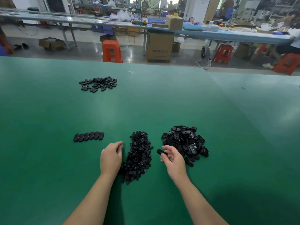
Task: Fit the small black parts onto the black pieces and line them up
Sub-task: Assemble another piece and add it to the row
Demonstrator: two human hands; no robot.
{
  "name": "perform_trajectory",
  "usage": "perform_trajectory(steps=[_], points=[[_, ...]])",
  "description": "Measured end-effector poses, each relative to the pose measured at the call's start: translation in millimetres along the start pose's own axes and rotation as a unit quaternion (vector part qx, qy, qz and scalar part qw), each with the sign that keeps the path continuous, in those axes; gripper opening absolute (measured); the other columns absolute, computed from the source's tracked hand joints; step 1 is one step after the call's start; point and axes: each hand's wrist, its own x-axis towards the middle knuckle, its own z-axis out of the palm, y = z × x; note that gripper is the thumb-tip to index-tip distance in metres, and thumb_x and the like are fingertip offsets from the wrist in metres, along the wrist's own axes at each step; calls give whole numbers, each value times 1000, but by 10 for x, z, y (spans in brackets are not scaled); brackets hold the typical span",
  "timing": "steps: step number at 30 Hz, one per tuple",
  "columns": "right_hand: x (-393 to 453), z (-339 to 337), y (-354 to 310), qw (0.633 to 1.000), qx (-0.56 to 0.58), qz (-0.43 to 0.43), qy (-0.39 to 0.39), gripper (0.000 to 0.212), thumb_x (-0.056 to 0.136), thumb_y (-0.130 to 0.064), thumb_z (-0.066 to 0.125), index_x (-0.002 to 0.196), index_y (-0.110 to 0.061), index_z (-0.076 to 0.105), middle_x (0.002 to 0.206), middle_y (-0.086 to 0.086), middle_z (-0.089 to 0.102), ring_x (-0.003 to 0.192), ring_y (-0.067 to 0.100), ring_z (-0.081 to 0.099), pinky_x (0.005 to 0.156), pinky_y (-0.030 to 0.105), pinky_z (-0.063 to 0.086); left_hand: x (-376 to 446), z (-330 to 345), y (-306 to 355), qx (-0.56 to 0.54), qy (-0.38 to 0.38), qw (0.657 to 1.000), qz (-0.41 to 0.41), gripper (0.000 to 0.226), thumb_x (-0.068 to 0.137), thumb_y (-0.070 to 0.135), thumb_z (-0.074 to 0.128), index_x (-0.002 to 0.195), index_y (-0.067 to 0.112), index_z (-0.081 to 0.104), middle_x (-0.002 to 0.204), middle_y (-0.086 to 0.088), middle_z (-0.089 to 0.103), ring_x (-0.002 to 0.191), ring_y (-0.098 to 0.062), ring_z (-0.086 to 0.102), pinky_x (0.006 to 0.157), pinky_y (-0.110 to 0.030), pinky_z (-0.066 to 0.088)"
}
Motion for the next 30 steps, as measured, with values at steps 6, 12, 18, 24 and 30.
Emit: perform_trajectory(steps=[6,12,18,24,30], points=[[-33,50,103,999,-44,-11,14,26,100,-5,58,106,-30,62,99,-7,75,88,1,72,82,16,56,-1,-30,8,-26,-8,999,-17,19,97,13,61,110,14,75,104,2,73,92,-17,65,86,-34,52],[-31,67,140,999,-24,-21,27,15,101,-11,58,99,-25,60,91,-6,76,86,6,73,80,23,59,15,-49,20,-83,-21,995,-52,22,100,12,58,114,14,75,102,3,69,86,-16,62,80,-33,51],[-49,60,125,999,-30,-26,11,23,100,-13,61,105,-36,65,85,-4,74,78,6,71,74,21,58,-18,-100,215,-205,-30,973,-105,24,98,15,62,114,32,68,94,10,68,76,-8,61,67,-16,46],[-56,59,103,1000,-19,-14,13,20,99,-15,64,103,-35,65,82,-2,73,68,6,68,66,24,58,-37,-48,566,-272,-80,953,-105,11,88,17,75,85,28,76,81,13,75,77,-1,68,68,-12,48],[-43,70,108,1000,2,3,18,22,98,-8,63,105,-28,66,78,-1,73,64,6,66,59,26,55,-198,138,873,-152,-154,976,6,12,88,15,71,84,26,75,71,17,70,63,5,61,60,-9,43]])
